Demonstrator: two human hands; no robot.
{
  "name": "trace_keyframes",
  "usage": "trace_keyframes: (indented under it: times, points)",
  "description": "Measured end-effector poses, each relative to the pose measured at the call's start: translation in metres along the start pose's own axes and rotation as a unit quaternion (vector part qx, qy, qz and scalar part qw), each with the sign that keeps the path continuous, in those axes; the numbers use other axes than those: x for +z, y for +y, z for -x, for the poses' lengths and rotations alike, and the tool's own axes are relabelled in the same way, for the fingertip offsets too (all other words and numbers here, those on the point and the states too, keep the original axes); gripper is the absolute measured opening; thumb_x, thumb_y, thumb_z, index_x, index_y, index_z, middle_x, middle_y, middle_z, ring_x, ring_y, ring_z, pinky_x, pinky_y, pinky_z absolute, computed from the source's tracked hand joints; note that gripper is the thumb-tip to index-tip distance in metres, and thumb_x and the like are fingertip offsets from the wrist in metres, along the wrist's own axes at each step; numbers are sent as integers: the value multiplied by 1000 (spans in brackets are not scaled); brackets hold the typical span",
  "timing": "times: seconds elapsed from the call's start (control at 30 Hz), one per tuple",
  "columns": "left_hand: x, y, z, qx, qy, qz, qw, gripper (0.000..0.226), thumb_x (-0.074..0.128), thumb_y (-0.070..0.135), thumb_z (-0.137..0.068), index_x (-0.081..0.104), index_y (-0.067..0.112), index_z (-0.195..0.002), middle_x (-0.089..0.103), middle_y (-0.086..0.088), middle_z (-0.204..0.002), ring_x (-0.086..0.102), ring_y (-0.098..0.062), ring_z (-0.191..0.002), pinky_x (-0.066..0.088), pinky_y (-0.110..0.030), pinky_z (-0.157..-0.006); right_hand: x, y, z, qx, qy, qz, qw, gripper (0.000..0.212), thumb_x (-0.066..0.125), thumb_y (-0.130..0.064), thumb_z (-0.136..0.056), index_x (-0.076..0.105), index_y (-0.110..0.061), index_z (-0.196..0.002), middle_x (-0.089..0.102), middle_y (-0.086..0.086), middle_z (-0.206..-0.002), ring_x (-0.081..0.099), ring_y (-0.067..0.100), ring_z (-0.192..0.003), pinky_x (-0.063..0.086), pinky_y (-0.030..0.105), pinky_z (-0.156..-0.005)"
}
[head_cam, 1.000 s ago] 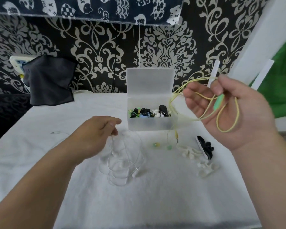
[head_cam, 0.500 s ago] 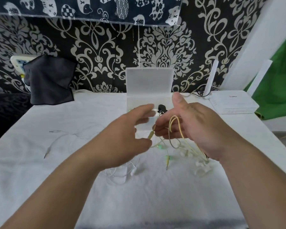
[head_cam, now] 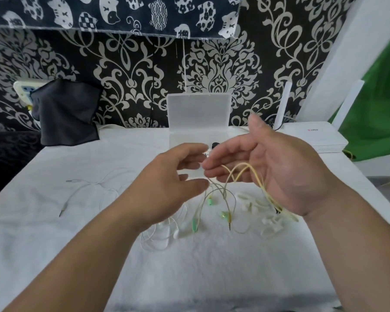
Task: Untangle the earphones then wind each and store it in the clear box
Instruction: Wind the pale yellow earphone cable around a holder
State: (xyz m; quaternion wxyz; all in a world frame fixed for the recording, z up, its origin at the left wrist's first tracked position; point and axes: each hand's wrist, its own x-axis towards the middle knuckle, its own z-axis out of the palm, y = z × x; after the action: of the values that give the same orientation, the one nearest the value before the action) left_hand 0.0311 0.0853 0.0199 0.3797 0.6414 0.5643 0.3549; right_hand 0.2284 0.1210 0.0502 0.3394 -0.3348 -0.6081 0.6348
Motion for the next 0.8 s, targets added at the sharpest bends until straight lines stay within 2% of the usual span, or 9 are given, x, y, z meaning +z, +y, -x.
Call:
trace_keyframes:
  times: [0.07,0.17,0.27,0.37,0.43,0.53,0.63,0.7,0.8]
  points:
    - [5,5,2,4,-19,37,999,28,71,12,-89,68,25,-113,75,4,-102,69,-6,-100,53,-31,-93,2,-1,1,-17,-20,-28,999,59,53,-50,-85,70,4,-101,74,24,-99,72,37,-96,57,41,-86]
    - [6,4,1,-31,55,30,998,12,64,19,-95,74,19,-88,75,-2,-78,70,-4,-75,53,-22,-75,-1,-1,3,-71,42,-16,996,16,72,-13,-78,73,-2,-90,74,16,-84,71,27,-79,58,32,-77]
    - [-3,2,-1,-62,90,34,993,23,59,19,-98,74,19,-80,73,3,-72,69,-6,-71,50,-22,-68,-15,3,2,-67,157,0,985,24,80,3,-65,72,-11,-83,65,1,-68,60,12,-64,50,21,-63]
    - [-10,-1,-3,-72,118,120,983,29,54,11,-100,71,14,-77,62,0,-63,60,-15,-58,55,-36,-69,-26,8,2,-40,208,103,972,31,76,12,-71,71,-16,-84,54,-2,-70,51,13,-66,43,25,-68]
    - [-12,0,-5,-65,155,142,975,30,52,13,-100,69,16,-76,46,2,-50,42,-15,-47,40,-30,-54,-27,10,5,2,182,160,970,34,78,9,-72,72,-20,-88,52,0,-75,50,16,-68,42,29,-68]
    - [-11,5,-5,-37,150,139,978,29,54,16,-100,71,18,-76,34,2,-50,27,-14,-48,19,-28,-51,-21,9,11,85,52,225,969,43,81,2,-74,69,-27,-104,58,2,-85,64,17,-63,47,27,-61]
    - [-2,14,-1,-17,93,104,990,27,58,16,-98,74,17,-77,40,13,-47,30,-11,-50,21,-29,-55,-17,10,16,165,-69,285,942,41,79,-3,-77,70,-26,-110,68,1,-100,72,18,-74,57,29,-69]
    - [3,17,-1,-10,85,67,994,27,58,20,-98,74,11,-79,47,19,-42,42,0,-45,29,-26,-56,-19,14,16,183,-81,348,916,37,74,-2,-78,74,-28,-105,73,-6,-101,72,14,-91,56,33,-84]
    - [3,16,-3,-9,84,22,996,39,58,33,-96,72,10,-69,38,14,-38,37,-1,-37,28,-17,-47,-32,24,13,211,-11,384,899,44,56,5,-79,75,-29,-99,74,-10,-99,71,8,-95,58,39,-83]
